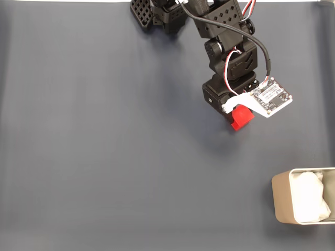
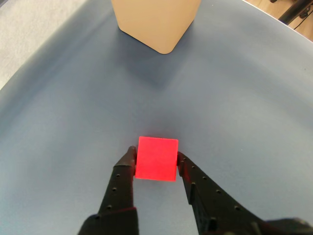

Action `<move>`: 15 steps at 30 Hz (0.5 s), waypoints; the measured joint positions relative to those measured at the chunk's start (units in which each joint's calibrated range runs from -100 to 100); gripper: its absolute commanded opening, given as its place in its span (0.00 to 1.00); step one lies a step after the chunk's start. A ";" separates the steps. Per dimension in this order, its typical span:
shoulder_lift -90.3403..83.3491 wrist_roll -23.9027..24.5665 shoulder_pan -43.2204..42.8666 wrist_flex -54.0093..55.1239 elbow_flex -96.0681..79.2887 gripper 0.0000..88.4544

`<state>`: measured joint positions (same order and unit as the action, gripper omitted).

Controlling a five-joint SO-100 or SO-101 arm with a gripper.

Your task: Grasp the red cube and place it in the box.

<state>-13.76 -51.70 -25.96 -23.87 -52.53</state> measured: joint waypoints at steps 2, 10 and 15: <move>0.00 -0.49 0.00 -0.40 0.00 0.10; 0.00 -1.71 0.00 -2.70 1.08 0.02; 0.00 -2.15 0.00 -3.26 1.45 0.01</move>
<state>-13.76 -53.85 -25.96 -27.13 -51.08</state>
